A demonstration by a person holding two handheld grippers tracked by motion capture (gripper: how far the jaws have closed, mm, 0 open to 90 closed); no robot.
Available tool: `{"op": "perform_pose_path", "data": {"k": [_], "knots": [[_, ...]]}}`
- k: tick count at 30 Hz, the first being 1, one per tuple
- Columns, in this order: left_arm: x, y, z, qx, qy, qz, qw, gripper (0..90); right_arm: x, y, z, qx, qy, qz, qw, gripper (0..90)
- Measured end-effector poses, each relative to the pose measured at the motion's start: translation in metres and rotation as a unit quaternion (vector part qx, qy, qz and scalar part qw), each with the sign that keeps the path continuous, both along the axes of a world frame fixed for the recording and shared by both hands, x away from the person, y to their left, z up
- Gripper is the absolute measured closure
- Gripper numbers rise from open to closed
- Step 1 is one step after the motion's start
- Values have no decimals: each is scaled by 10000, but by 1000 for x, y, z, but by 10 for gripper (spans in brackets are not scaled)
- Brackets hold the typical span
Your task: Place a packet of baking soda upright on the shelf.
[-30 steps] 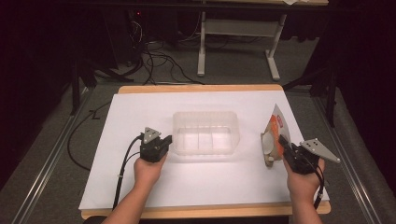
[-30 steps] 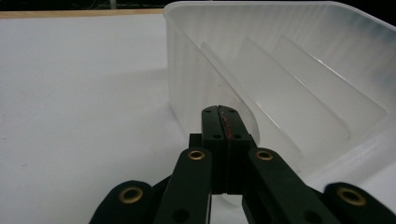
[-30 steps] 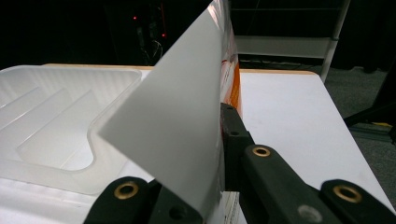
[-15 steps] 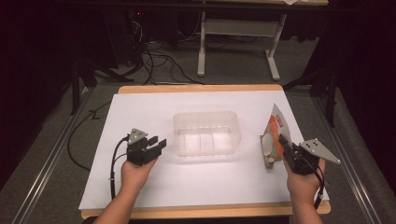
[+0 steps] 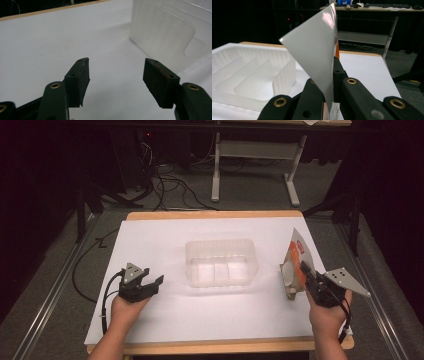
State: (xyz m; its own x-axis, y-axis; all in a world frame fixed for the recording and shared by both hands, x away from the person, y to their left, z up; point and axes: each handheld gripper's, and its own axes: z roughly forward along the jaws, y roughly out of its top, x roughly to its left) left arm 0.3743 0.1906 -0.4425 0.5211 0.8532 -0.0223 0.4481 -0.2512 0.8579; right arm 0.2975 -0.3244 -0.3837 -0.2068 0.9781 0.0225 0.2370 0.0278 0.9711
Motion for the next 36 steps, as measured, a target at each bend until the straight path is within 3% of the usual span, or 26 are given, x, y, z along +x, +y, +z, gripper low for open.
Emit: {"op": "perform_pose_path", "data": {"k": [10,16,26,36], "knots": [[-2,0,1,33,-66,-79,9999,374,2,8,31,156,-256,157,9994,900],[-3,2,2,-24,-79,-76,9999,370,10,14,49,114,-332,217,9991,900],[-4,1,3,11,-96,-113,9999,368,19,30,61,113,-333,335,9988,900],[-2,3,4,-8,-95,-105,9999,368,30,63,76,127,-436,663,9968,900]]}}
